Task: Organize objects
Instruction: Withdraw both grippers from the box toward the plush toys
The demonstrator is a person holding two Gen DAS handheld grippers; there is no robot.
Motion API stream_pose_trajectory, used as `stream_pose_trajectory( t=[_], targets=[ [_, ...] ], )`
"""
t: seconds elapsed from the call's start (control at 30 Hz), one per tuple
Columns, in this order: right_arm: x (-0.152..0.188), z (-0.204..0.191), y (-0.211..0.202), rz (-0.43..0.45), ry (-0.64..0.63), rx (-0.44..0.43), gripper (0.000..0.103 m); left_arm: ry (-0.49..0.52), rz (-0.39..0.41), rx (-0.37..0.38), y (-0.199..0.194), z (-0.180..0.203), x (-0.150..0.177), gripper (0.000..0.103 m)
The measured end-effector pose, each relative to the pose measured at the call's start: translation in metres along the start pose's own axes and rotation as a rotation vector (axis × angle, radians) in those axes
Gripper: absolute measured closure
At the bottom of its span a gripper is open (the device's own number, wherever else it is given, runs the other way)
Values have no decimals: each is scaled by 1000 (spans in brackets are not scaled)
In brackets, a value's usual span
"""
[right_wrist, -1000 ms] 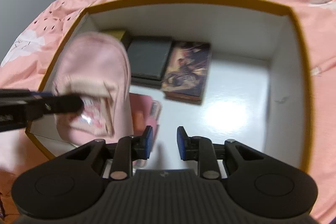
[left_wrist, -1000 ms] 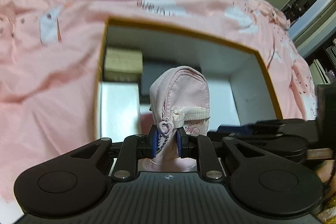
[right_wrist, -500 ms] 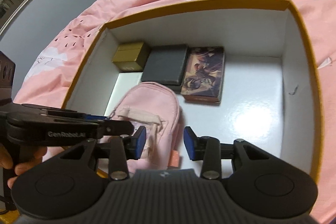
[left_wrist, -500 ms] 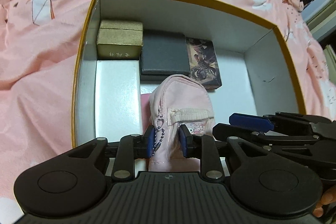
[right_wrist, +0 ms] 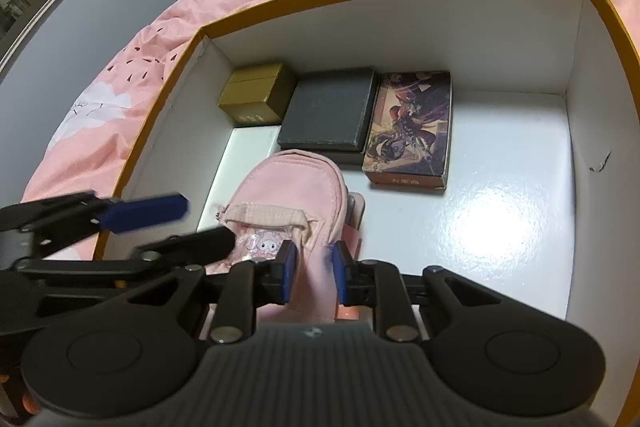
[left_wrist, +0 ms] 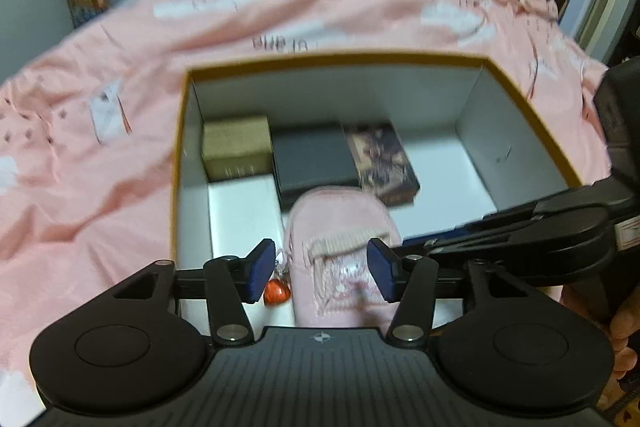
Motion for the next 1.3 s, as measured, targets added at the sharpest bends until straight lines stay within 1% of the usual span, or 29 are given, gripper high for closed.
stream_pose_trajectory(
  t=[0.03,0.07,0.13,0.2,0.27,0.3,0.37,0.4,0.47,0.53,0.67,0.73,0.8,0.87,0.97,1.07,1.17,1.3],
  targets=[
    [0,0,-1,2,-3,0,80,-8,21,-4,-3,1,-1,41],
    [1,-1,-2,3,-11,1,76,-23,41,-5,-8,2,-2,41],
    [1,-4,-9,20,-33,12,75,-47,89,-9,-19,4,-3,40],
    [1,-9,-21,54,-66,28,71,-33,157,-35,-33,9,-4,37],
    [1,-14,-37,105,-99,41,59,-3,215,-73,-46,15,-3,37],
    [1,-16,-45,131,-114,52,57,6,236,-84,-54,18,-2,37],
    [2,-19,-63,189,-139,82,45,2,261,-76,-65,24,0,35],
    [4,-20,-71,214,-147,95,42,-10,270,-70,-71,26,2,33],
    [8,-21,-89,266,-166,125,29,-32,293,-67,-81,28,5,32],
    [14,-22,-106,314,-190,157,22,-36,325,-71,-90,30,10,32],
    [33,-23,-137,404,-240,222,11,-4,365,-80,-102,36,20,32],
    [43,-23,-149,435,-250,245,11,-1,362,-65,-107,39,26,32],
    [54,-22,-159,461,-250,263,10,-20,347,-24,-110,42,32,32],
    [64,-22,-168,489,-246,275,6,-32,338,22,-114,47,38,32],
    [79,-23,-177,513,-267,307,6,-5,322,80,-118,58,50,32],
    [92,-21,-183,525,-271,358,6,0,277,102,-115,64,64,32],
    [106,-17,-184,509,-242,366,6,1,234,111,-113,67,81,32],
    [126,-6,-182,471,-210,427,7,-35,159,146,-110,66,100,32]
  ],
)
Point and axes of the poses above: each gripper's, at about its wrist camera, not at the fingertips, and y roughly the way its jaws point, z to its right, x to its underside, the point moved 7 cm from there along y, roughly the way its jaws point, and after that the axes turned 6 degrees about z, right-handed, at the moved point
